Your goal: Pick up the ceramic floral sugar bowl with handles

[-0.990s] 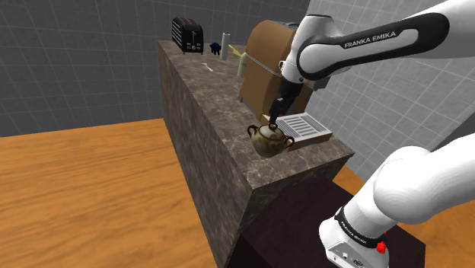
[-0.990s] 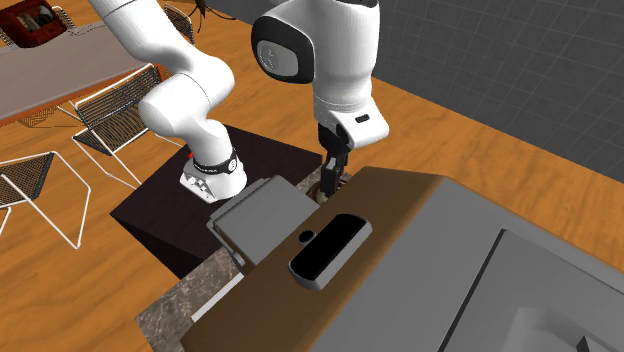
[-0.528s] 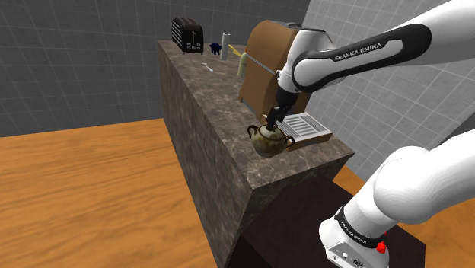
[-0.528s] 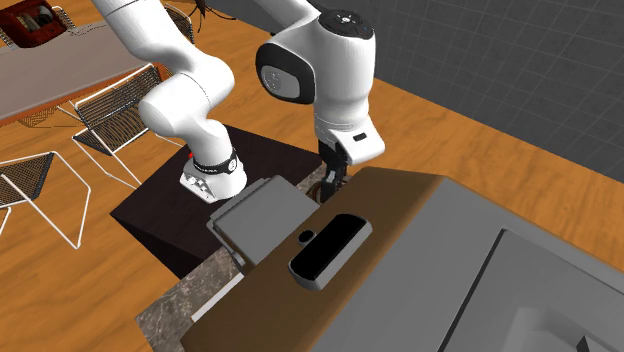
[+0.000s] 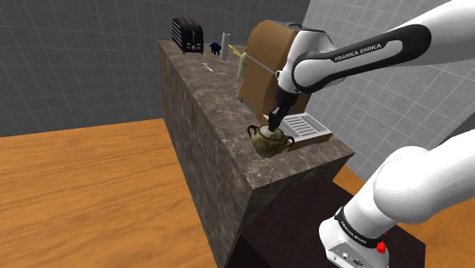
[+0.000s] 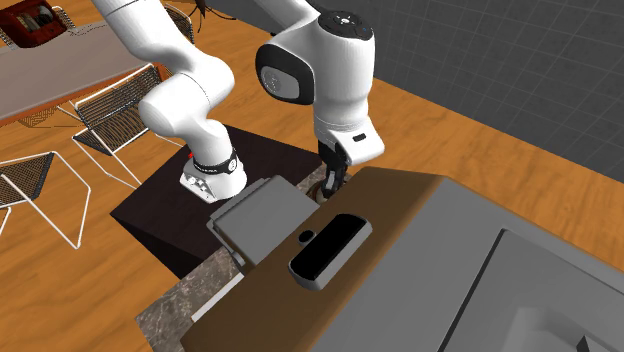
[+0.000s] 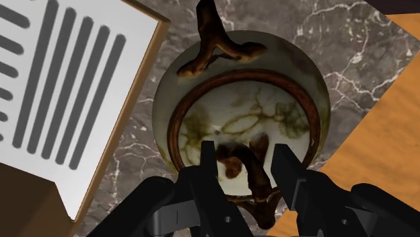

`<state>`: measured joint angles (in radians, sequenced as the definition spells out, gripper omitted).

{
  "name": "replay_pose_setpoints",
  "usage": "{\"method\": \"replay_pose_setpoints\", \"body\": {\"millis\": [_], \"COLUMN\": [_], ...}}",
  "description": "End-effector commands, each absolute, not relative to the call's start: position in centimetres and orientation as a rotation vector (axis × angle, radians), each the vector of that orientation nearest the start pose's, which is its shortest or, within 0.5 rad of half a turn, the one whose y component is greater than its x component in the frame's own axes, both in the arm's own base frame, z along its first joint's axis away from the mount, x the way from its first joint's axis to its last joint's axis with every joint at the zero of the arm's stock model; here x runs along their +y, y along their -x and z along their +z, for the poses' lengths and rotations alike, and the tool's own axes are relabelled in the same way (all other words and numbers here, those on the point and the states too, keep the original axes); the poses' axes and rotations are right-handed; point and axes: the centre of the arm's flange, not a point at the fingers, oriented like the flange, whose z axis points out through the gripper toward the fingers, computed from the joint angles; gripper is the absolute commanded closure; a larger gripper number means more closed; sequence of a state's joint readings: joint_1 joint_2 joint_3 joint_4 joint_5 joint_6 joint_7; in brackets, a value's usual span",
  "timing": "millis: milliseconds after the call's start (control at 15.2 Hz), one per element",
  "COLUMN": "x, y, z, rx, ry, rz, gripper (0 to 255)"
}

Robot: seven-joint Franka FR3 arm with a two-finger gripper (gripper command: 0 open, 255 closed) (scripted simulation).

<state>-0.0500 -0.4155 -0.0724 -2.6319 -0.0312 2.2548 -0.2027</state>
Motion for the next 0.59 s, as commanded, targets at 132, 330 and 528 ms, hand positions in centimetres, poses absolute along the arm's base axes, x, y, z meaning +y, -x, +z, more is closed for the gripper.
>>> {"method": "replay_pose_setpoints", "body": {"millis": [132, 330, 528], "x": [-4.9, -4.9, -4.9], "y": [-39.3, -39.3, -39.3], "z": [39.1, 40.7, 42.3], "rx": [-0.166, -0.166, -0.166], "ry": [3.138, 3.138, 3.138], "rz": [-0.058, -0.058, -0.058], "gripper": [255, 255, 255]}}
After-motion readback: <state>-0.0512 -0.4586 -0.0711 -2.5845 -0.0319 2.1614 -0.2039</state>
